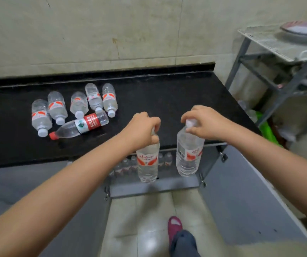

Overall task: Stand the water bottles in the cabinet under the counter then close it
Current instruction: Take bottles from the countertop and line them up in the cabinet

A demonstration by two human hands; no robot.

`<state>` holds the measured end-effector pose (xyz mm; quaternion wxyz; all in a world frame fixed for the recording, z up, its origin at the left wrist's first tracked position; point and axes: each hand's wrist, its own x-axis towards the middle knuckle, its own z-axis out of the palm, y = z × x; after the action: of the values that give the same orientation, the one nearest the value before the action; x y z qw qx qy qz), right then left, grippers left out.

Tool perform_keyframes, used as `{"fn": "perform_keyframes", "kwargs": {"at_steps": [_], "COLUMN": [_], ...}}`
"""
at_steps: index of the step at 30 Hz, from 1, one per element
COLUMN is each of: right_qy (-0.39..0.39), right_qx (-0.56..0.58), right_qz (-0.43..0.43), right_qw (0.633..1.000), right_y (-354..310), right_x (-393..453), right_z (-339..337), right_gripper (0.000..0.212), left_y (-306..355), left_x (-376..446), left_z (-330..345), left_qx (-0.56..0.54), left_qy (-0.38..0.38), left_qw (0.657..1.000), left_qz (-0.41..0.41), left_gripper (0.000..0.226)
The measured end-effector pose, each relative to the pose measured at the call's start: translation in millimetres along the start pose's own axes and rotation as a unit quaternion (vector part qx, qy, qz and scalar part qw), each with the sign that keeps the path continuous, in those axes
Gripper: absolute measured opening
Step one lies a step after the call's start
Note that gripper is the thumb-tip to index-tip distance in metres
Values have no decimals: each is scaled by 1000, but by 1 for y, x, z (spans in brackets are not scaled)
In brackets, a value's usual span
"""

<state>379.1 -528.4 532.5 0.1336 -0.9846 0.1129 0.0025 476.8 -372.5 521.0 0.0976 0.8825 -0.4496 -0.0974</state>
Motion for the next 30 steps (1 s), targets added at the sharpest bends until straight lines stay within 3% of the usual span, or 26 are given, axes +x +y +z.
{"fn": "perform_keyframes", "kwargs": {"at_steps": [6,13,17,19,23,26,30], "right_qy": [-105,-169,-147,-168,-89,-29,-80], "right_qx": [13,35,37,65,28,38,17], "right_qz": [50,71,80,114,130,173,210], "right_qw": [993,982,985,977,987,984,974], "right_y": [30,100,147,169,206,237,279], "right_x": [-62,-54,-36,-23,15,47,80], "right_z": [50,144,217,252,310,361,430], "right_gripper": [33,33,26,39,31,28,37], "left_y": [15,31,32,28,14,-3,-24], "left_x": [-23,17,54,75,124,168,228], "left_z": [77,175,239,272,349,412,479], "left_qx": [13,16,2,-3,-15,-6,4], "left_qy": [-131,-214,-219,-220,-209,-174,-95], "left_qw": [991,975,972,972,975,984,994], "left_qz": [1,-53,-85,-88,-72,-45,60], "left_gripper": [29,26,26,25,25,27,17]}}
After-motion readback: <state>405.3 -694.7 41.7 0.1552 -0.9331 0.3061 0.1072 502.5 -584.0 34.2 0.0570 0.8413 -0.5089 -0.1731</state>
